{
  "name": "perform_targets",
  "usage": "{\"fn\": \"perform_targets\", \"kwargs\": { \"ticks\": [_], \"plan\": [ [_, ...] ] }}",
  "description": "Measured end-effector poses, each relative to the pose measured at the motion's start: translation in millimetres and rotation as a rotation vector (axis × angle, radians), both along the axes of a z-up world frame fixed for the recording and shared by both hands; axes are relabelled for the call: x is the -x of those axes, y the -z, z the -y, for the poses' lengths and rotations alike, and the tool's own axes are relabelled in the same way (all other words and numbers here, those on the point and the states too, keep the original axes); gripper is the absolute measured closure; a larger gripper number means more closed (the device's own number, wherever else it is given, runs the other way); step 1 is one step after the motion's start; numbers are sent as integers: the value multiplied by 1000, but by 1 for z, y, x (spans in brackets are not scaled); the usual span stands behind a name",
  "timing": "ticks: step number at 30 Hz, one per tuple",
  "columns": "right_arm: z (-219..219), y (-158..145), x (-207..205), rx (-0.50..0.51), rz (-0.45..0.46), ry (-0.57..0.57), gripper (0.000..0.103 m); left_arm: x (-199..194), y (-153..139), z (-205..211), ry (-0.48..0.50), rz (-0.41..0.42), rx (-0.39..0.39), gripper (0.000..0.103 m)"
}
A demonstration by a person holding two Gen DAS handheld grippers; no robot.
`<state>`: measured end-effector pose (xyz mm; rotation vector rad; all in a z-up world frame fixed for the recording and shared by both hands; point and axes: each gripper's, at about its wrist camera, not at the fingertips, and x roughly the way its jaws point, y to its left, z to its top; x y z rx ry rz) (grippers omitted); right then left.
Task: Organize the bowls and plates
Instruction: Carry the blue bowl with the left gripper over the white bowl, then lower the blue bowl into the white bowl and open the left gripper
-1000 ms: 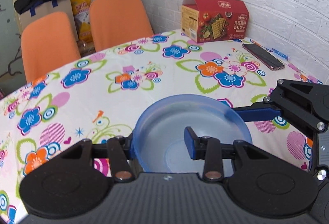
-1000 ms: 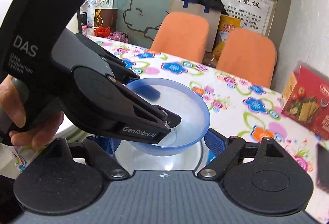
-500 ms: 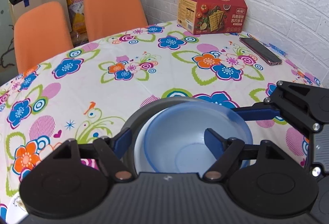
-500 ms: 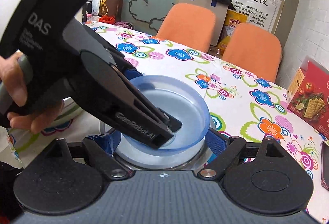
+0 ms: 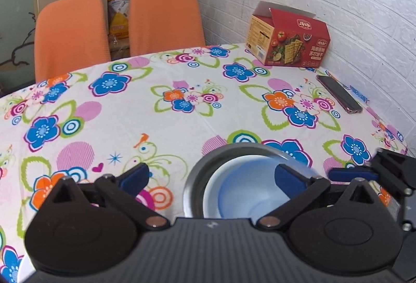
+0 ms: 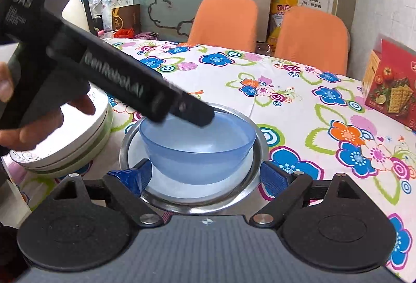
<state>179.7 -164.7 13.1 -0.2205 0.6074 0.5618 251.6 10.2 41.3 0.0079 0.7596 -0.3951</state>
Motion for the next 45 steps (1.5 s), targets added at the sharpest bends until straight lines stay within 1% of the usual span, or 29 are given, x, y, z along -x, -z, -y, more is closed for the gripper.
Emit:
{"fn": "perform_targets", "kwargs": {
  "ticks": [2, 6, 8, 11, 16, 23, 28, 34, 39, 41, 42, 45],
  "plan": [
    [5, -2, 10, 13, 12, 20, 26, 1, 0, -4, -6, 3, 2, 1],
    [21, -10, 38, 22, 24, 24, 26, 2, -2, -6, -13, 6, 15, 1],
    [29, -16, 52, 4, 42, 30, 25, 4, -1, -4, -11, 7, 8, 1],
    [36, -23, 60, -31, 58, 50, 25, 8, 2, -2, -10, 6, -11, 1],
    [36, -23, 36, -85, 33, 92, 25, 11, 10, -4, -17, -16, -73, 1],
    [34, -2, -14, -127, -65, 165, 25, -7, 25, 6, -22, -78, -148, 1],
    [31, 12, -34, -120, -117, 201, 25, -19, 37, 13, -34, -101, -205, 1],
    [18, 19, -38, -61, -125, 171, 25, -29, 45, 15, -32, -124, -220, 1],
    [7, 27, -46, -25, -154, 149, 25, -32, 50, 16, -21, -135, -225, 1],
    [7, 31, -48, -46, -172, 148, 24, -33, 51, 17, -15, -146, -230, 1],
    [8, 32, -47, -55, -167, 148, 23, -34, 51, 17, -17, -154, -232, 1],
    [5, 32, -47, -49, -162, 142, 21, -38, 51, 17, -6, -187, -232, 1]
  ]
}}
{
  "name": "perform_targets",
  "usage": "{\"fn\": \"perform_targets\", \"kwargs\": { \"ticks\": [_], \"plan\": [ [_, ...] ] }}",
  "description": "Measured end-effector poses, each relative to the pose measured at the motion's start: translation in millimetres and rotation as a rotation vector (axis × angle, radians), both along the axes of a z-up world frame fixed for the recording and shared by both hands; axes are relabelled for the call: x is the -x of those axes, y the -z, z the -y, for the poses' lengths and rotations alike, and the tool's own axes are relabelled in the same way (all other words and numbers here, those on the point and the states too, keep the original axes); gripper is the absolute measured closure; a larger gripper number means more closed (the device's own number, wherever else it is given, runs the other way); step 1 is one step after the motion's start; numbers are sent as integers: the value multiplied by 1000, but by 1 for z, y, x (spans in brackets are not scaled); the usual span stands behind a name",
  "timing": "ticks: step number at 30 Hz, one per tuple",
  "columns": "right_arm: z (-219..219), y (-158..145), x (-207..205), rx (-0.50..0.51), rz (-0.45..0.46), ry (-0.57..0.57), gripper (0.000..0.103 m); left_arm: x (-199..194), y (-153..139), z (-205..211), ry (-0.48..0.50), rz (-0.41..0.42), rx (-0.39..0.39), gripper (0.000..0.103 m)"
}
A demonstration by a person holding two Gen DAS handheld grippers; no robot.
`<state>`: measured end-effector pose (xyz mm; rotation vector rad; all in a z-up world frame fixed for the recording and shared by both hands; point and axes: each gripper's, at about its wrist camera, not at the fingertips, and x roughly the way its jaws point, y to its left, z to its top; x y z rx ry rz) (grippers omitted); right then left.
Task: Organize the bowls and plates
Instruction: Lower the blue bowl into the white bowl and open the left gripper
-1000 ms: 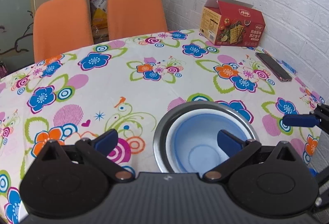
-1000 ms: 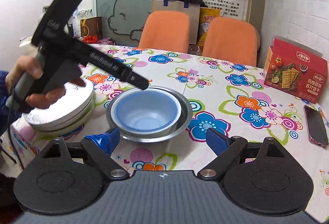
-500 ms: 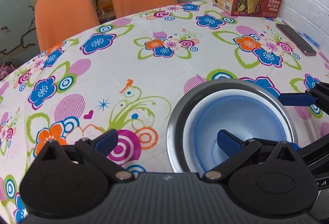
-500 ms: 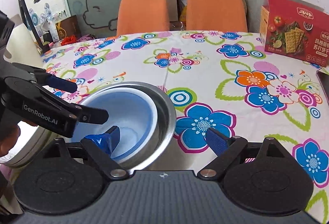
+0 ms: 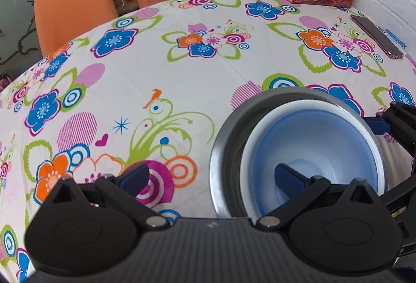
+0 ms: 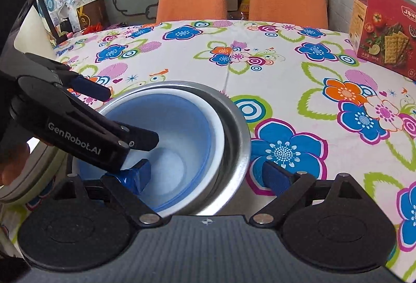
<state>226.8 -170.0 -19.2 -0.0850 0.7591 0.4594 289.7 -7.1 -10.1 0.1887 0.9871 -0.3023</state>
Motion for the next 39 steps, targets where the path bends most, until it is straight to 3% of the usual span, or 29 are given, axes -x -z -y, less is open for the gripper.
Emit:
{"fn": "perform_targets", "kwargs": {
  "ticks": [5, 11, 13, 17, 19, 23, 28, 34, 39],
  "plan": [
    [-3, 0, 0, -5, -2, 27, 20, -5, 4, -2, -10, -57, 32, 0],
    [-4, 0, -1, -6, -8, 37, 19, -6, 4, -3, -19, -60, 46, 2],
    [-5, 0, -1, -4, -10, 45, 19, -2, 1, -1, -2, -41, 62, 8],
    [0, 2, 7, -45, 32, 35, 27, 6, -7, 9, 50, -39, 119, 52],
    [5, 4, 11, -94, 57, 34, 30, 7, -8, 13, 30, -21, 111, 52],
    [0, 1, 12, -119, 52, 22, 52, 2, -14, 15, -18, -37, 128, 54],
    [1, -14, 10, -124, 57, 49, 52, 4, -63, 13, -11, 52, 168, 55],
    [-7, -81, 16, -88, 210, 36, 52, 21, -150, -17, -45, 197, 191, 54],
    [-30, -138, 24, -100, 334, -30, 52, 50, -198, -57, -92, 294, 167, 54]
  ]
}}
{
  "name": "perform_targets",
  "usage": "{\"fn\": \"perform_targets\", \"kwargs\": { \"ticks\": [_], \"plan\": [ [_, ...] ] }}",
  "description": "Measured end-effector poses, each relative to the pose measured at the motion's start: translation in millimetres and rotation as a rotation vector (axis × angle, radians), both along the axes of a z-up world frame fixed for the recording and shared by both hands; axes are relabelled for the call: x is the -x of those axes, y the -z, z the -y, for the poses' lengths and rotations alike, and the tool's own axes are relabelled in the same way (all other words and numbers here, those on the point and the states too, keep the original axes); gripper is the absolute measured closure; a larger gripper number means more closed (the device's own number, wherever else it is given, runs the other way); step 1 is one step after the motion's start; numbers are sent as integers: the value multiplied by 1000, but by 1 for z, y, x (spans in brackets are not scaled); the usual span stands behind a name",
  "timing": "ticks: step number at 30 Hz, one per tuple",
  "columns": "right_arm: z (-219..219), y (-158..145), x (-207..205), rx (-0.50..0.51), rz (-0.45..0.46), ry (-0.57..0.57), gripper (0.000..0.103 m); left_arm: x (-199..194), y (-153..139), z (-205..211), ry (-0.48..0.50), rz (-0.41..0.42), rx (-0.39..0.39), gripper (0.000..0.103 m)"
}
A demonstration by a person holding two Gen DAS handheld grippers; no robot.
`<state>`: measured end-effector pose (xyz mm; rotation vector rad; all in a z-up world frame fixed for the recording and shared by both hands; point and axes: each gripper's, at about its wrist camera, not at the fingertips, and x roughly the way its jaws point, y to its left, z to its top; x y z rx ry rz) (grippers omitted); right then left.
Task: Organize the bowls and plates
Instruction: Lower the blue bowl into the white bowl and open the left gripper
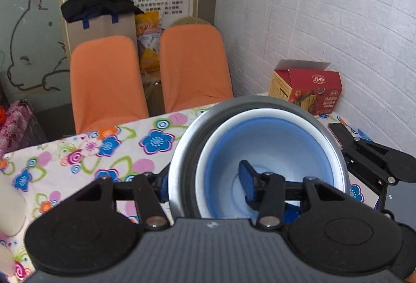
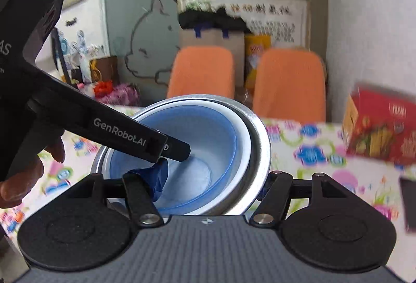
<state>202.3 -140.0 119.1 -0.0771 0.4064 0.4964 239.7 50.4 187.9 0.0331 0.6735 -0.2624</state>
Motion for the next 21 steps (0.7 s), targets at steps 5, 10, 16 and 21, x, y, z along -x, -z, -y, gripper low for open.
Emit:
{"fn": "perform_targets", "kwargs": {
  "ticks": [5, 10, 16, 21],
  "plan": [
    [-37, -25, 11, -13, 71, -98, 49, 28, 2, -46, -111, -35, -42, 54],
    [-77, -11, 15, -47, 10, -220, 48, 55, 41, -85, -178, -70, -74, 54],
    [-110, 35, 27, -42, -111, -301, 48, 67, 118, -104, -199, -187, -22, 54],
    [-124, 79, 37, -4, -225, -284, 48, 79, 152, -106, -195, -233, -6, 55]
  ]
}}
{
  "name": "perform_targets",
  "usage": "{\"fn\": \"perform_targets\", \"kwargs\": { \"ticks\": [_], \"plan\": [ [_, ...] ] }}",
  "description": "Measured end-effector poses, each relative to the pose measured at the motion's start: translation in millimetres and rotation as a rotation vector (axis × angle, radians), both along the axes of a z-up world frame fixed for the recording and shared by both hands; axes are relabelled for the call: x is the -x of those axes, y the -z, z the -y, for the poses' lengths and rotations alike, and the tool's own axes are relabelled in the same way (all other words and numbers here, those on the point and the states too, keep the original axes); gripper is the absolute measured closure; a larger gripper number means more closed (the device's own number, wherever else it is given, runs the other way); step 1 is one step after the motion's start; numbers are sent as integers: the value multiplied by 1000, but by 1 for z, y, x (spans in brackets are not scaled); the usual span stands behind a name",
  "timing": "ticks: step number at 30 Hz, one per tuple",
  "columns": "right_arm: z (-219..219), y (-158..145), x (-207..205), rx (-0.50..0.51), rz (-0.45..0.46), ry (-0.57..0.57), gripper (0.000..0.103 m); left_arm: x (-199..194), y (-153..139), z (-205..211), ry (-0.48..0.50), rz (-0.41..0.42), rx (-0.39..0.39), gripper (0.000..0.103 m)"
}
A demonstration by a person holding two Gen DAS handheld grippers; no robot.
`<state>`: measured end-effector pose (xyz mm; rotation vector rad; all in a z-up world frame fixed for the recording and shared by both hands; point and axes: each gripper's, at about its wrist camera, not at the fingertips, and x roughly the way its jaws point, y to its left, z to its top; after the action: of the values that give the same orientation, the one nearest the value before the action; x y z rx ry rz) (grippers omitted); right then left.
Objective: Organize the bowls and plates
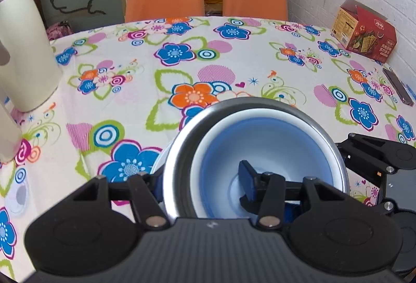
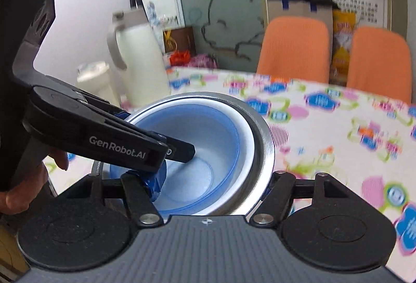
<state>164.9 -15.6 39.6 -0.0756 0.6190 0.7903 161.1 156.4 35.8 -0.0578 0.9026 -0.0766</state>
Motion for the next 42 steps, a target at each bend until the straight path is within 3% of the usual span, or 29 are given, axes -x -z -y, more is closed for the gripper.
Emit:
{"fn": "perform_targets", "kwargs": {
  "ticks": [8, 14, 18, 20, 23, 28, 31, 37, 42],
  "plan": [
    [-5, 29, 15, -4, -56, 21, 48, 0, 16, -3, -3, 4, 16, 55],
    [-9, 34, 14, 12, -45, 41, 47, 0, 21, -5, 3, 27, 32, 53],
    [-10, 35, 12, 15, -50, 34, 46, 4, 20, 1, 16, 67, 7, 8],
    [-13, 36, 11, 27, -52, 30, 46, 8, 16, 4, 18, 116, -25, 4],
    [-17, 37, 14, 46, -36, 36, 45, 10, 10, 5, 14, 148, -66, 3],
    [-16, 34, 12, 47, -53, 50, 44, 10, 0, -9, -27, 169, -36, 3],
    [-5, 28, 6, -18, -119, 53, 43, 9, -6, -19, -68, 181, 5, 3],
    [24, 18, 9, -118, -116, 123, 41, 22, -12, -24, -174, 216, 76, 3],
    [45, 19, 9, -225, -153, 138, 41, 46, -20, -5, -274, 275, 40, 2]
  ]
}}
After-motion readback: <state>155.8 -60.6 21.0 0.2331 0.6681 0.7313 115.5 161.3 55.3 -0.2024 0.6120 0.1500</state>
